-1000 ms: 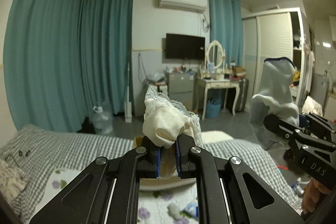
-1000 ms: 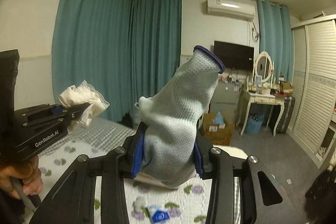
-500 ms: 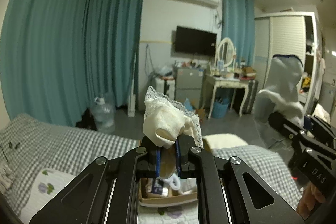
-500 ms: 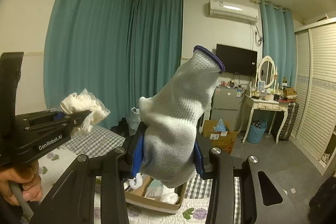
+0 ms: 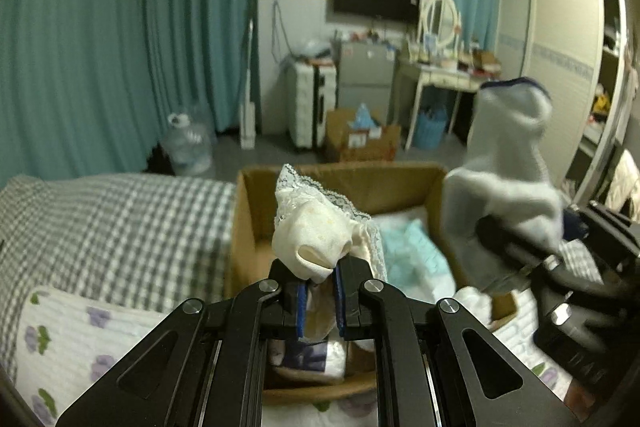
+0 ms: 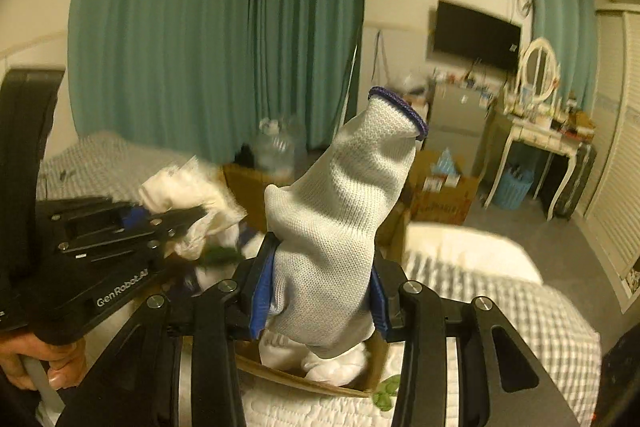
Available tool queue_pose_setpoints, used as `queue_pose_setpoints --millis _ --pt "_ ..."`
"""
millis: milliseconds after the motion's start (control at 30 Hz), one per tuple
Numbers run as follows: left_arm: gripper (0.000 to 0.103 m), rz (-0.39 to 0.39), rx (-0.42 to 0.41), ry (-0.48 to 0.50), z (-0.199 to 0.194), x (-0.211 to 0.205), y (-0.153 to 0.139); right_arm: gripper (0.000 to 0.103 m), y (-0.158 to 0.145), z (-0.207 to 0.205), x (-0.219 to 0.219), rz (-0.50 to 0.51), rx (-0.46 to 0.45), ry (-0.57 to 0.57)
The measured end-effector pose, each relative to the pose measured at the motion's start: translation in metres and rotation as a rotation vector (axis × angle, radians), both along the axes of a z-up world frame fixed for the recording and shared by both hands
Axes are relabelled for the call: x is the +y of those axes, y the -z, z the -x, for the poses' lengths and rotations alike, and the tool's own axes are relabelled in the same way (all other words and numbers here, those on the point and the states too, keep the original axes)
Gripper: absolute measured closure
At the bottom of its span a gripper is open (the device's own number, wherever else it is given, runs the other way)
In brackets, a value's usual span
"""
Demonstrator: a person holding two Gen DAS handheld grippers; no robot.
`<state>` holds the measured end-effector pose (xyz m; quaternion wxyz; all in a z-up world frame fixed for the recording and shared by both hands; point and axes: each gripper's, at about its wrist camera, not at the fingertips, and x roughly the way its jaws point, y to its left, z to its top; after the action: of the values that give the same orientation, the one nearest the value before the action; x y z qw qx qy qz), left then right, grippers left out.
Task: Organize soft objects
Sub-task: 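Carry the lace cloth and sock into the box and open both tools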
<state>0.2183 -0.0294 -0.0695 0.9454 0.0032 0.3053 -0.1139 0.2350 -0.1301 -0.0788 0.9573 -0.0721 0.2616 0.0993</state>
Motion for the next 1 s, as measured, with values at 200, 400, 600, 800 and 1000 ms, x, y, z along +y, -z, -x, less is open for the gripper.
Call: queue_pose_setpoints --millis 200,400,600,800,1000 --pt "0.092 -0.014 0.024 -0.001 -0.011 -0.008 0.019 0.062 0.047 -0.026 0.001 0.023 0.123 -0.016" --pt "0.090 0.008 0.042 0.028 -0.021 -0.010 0.026 0.062 0.067 -0.028 -0.002 0.027 0.161 -0.009" --pt "0.085 0.049 0.109 0.091 -0.031 -0.017 0.038 0.059 0.081 -0.033 0.004 0.072 0.201 0.003" --pt "0.066 0.109 0.123 0.076 -0.026 -0.008 0.029 0.043 0.077 -0.030 0.001 0.083 0.196 0.015" --pt "0.039 0.121 0.008 0.027 0.000 0.002 -0.010 0.035 0.048 -0.008 0.001 0.107 0.112 0.025"
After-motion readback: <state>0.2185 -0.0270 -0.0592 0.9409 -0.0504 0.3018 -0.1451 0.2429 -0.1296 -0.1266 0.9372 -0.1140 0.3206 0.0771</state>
